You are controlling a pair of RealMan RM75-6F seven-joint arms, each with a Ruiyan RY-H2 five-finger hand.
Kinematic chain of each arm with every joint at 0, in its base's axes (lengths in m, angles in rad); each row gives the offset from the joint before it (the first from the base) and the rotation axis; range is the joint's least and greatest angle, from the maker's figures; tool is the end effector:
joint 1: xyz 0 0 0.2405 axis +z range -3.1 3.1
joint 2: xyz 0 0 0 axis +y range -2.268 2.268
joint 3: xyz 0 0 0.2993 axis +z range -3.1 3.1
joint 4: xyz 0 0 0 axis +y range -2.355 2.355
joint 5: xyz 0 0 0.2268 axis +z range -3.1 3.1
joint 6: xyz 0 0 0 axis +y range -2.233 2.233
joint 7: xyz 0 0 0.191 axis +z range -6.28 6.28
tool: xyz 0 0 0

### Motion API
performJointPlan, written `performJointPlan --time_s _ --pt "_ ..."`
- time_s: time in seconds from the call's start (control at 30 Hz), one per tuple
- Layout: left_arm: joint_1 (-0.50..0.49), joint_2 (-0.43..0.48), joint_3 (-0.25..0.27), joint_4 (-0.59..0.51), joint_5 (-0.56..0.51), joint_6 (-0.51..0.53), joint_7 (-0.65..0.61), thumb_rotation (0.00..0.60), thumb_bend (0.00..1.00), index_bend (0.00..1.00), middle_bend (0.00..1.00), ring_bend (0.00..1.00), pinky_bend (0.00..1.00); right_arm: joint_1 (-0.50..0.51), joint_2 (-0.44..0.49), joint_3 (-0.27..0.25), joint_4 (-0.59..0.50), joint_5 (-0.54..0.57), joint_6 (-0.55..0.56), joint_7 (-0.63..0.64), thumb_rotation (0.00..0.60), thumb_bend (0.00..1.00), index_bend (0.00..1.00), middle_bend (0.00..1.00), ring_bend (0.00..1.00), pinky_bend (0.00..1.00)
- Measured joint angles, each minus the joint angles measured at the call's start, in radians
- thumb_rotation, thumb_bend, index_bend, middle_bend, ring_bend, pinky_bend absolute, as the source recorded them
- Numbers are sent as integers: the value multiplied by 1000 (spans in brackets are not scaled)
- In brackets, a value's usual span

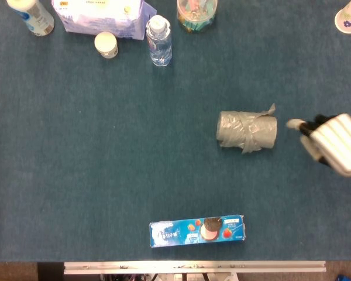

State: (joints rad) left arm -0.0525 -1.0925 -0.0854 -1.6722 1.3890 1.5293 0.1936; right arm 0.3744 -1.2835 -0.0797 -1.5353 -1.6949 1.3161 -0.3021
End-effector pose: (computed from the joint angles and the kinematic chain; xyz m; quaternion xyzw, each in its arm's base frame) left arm -0.3650 0.2267 0.1877 -0.5689 -0.3537 -0.3316 0.6643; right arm -0.2729 -0.2801 0.0442 0.7906 -0.2228 0.3507 0.4498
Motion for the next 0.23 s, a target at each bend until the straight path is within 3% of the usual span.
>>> performJointPlan --time_s 0.23 --pt "0 -4 4 -5 -1 -6 0 600 382 674 597 417 577 -98 90 -25 -57 46 66 -49 600 247 395 470 336 520"
